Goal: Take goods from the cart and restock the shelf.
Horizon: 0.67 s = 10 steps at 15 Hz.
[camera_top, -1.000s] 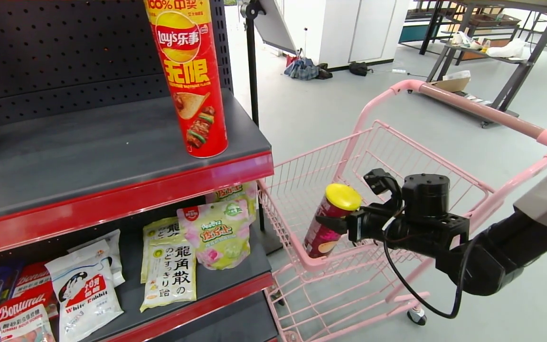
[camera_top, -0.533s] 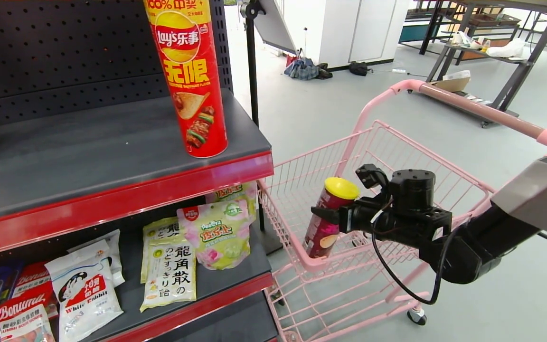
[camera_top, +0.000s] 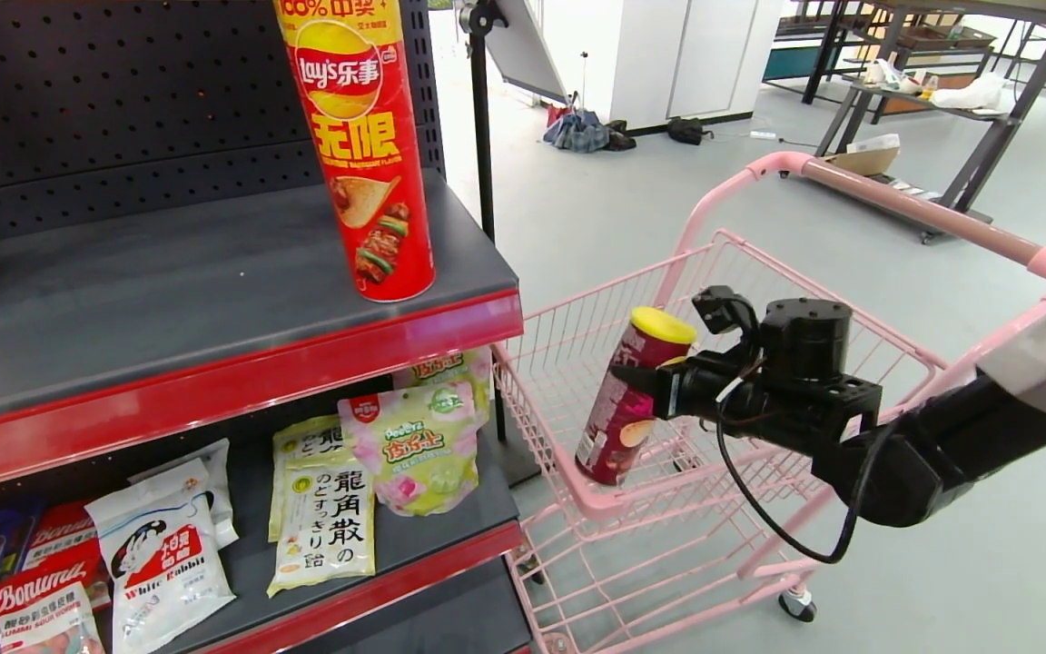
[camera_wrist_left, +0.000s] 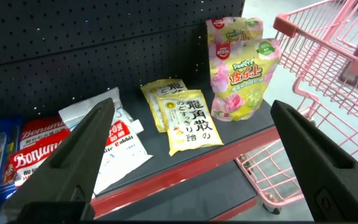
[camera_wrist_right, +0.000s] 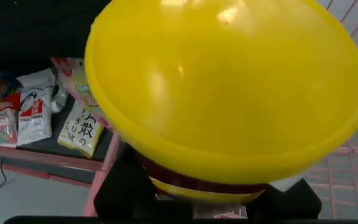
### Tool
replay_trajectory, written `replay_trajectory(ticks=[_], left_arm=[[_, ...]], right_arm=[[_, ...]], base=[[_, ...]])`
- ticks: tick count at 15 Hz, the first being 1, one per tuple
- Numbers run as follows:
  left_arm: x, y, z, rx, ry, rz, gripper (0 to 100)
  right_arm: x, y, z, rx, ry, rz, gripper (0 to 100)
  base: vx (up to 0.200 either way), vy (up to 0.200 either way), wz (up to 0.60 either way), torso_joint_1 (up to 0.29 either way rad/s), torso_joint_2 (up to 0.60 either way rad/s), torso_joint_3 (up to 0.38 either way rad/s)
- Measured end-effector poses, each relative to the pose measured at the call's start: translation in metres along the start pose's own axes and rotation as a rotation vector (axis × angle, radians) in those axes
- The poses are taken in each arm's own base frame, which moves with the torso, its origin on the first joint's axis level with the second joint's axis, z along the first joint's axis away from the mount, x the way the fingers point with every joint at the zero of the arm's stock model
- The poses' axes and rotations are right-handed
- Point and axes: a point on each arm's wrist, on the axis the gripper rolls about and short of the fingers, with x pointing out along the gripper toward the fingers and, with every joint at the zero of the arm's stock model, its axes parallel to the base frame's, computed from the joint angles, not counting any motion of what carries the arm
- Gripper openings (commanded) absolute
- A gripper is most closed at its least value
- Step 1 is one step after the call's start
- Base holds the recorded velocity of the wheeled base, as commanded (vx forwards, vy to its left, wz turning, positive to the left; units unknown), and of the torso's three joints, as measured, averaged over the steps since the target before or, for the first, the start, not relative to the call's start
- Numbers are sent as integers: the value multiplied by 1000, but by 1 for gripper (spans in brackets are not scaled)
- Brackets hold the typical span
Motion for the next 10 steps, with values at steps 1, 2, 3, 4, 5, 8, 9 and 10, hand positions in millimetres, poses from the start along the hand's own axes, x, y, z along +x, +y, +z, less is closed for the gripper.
replay_trajectory(ticks=[1, 2, 3, 4, 5, 8, 9, 10], left_arm=[[0, 0, 0, 0, 0, 0, 100], [0, 0, 0, -1, 0, 0, 100], [0, 0, 0, -1, 0, 0, 100], [0, 0, 0, -1, 0, 0, 100], [0, 0, 0, -1, 0, -1, 100], [0, 0, 0, 0, 0, -2, 100], [0, 0, 0, 0, 0, -3, 100], [0, 0, 0, 0, 0, -3, 100]], right_arm=[[-7, 4, 14, -21, -25, -1, 0], [-17, 8, 30, -45, -44, -4, 0], [-29, 13, 44, -69, -58, -9, 0], [-42, 18, 58, -82, -66, -31, 0], [-60, 25, 73, -90, -75, -82, 0], [-133, 49, 101, -116, -52, -267, 0], [-162, 58, 102, -116, -15, -303, 0], [-193, 66, 99, -119, 9, -334, 0]], base=[[0, 0, 0, 0, 0, 0], [0, 0, 0, 0, 0, 0], [0, 0, 0, 0, 0, 0], [0, 0, 0, 0, 0, 0], [0, 0, 0, 0, 0, 0], [0, 0, 0, 0, 0, 0], [0, 0, 0, 0, 0, 0], [0, 0, 0, 0, 0, 0]])
